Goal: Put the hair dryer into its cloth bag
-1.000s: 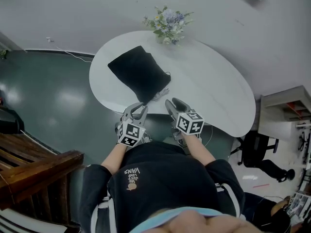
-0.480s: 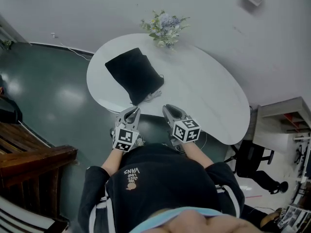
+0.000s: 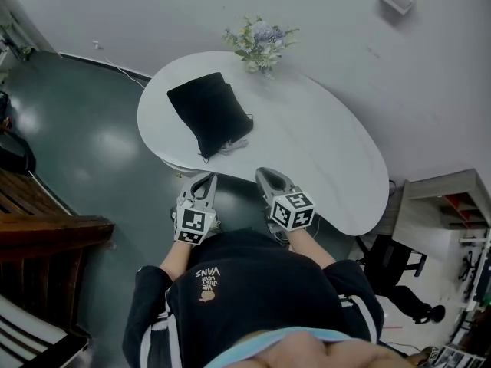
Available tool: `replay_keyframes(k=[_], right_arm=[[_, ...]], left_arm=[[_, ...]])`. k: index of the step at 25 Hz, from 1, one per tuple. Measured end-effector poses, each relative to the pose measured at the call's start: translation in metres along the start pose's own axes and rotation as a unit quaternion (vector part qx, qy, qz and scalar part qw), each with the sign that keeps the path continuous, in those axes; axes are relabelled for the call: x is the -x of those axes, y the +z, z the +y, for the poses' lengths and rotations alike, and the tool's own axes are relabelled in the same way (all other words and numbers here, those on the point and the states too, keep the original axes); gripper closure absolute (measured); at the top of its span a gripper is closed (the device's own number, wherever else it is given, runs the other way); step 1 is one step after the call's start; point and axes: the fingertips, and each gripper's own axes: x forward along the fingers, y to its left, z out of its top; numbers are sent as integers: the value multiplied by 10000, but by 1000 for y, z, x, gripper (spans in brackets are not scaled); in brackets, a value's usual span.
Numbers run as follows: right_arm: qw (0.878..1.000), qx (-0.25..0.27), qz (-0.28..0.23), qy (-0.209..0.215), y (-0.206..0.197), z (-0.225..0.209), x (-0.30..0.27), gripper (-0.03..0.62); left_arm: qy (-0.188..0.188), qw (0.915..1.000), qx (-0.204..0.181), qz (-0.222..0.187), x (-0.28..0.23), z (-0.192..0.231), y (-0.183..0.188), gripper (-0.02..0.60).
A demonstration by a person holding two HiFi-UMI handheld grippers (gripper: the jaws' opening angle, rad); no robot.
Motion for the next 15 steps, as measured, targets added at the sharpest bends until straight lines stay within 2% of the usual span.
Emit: replay_keyframes(k=[15], right_arm=[[9984,450,86,341,-14,4,48,542]], left_arm=[[608,9977,296,-106,41,-48,0,562]])
